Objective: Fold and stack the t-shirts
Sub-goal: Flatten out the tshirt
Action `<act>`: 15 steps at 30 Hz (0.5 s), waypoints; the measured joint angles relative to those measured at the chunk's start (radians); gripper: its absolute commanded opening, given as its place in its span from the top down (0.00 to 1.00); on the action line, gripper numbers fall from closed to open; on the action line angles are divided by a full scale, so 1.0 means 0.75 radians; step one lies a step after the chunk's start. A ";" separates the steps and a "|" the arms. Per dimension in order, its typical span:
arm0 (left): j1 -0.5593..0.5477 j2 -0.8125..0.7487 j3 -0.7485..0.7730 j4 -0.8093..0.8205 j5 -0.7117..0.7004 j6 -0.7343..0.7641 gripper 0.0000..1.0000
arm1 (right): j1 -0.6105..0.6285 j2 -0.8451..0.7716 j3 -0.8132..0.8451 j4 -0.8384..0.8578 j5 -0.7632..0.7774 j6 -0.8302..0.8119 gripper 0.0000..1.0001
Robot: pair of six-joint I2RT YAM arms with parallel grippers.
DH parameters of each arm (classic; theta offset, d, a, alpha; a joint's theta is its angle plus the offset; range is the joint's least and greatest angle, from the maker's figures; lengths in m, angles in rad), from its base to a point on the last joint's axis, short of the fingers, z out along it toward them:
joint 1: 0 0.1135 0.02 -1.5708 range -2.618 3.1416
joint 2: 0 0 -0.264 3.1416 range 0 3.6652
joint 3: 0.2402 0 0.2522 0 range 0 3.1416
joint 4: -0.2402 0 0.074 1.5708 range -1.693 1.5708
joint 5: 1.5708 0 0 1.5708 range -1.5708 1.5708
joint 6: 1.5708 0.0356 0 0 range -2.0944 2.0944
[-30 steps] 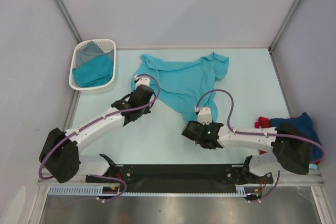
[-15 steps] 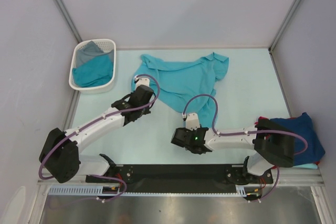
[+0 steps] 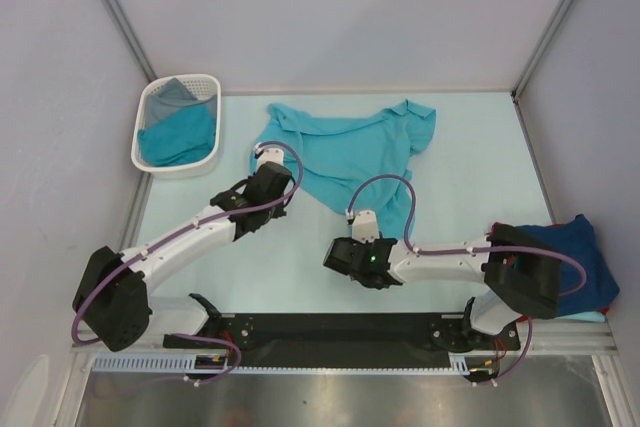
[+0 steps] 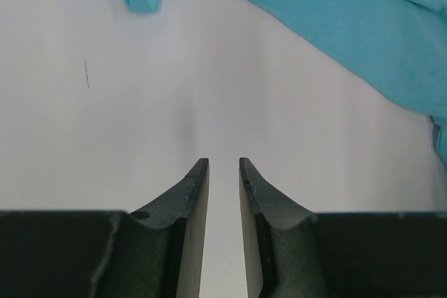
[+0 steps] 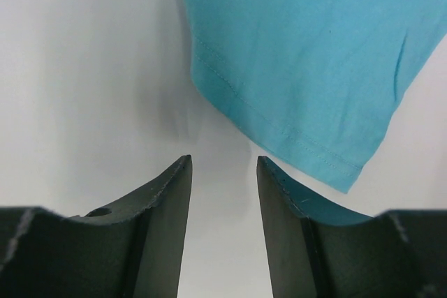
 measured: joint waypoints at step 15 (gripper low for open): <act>0.000 0.002 0.000 0.001 -0.001 0.000 0.72 | -0.111 -0.020 -0.023 0.029 0.017 -0.062 0.53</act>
